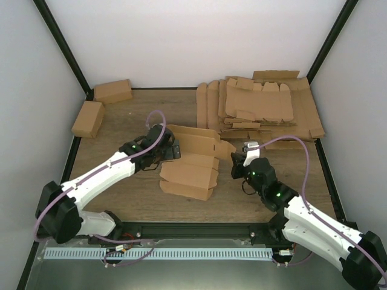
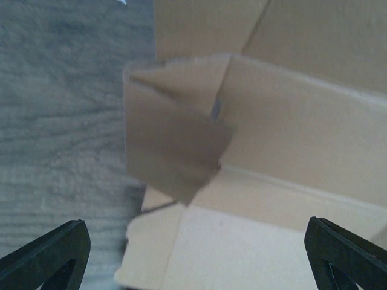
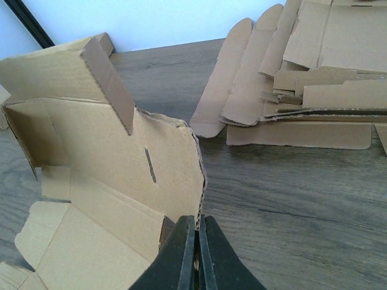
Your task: Fold the paper box
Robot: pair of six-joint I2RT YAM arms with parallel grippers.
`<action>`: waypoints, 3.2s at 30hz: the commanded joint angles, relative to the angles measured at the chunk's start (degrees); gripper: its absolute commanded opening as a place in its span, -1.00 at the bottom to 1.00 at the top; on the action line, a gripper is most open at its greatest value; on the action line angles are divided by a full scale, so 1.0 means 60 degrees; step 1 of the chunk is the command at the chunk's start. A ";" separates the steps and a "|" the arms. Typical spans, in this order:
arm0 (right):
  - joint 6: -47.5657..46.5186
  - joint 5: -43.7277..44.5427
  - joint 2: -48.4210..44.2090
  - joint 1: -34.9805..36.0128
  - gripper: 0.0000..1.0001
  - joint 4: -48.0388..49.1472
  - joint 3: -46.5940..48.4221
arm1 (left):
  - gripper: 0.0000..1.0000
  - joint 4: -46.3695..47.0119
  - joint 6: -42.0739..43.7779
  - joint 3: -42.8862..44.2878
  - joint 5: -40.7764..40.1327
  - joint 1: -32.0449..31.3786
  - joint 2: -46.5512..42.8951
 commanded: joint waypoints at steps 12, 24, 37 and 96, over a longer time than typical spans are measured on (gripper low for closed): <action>-0.0189 0.0242 -0.0341 -0.0025 -0.99 -0.0303 0.0109 | 0.44 0.0767 0.0188 0.0139 -0.1868 0.0986 0.0817; -0.0276 -0.0119 -0.0030 -0.0025 -0.99 0.0055 0.0008 | -0.56 0.1666 0.1016 -0.1452 -0.0019 0.1752 -0.0434; -0.0607 -0.0574 -0.0060 -0.0026 -0.99 0.0404 -0.0305 | -0.92 0.1306 0.1053 -0.1791 -0.0393 0.1804 -0.0968; -0.2956 -0.3440 0.1341 -0.0027 -0.99 0.2200 0.0048 | 0.29 0.0014 1.1704 0.1495 0.3304 0.1138 0.0465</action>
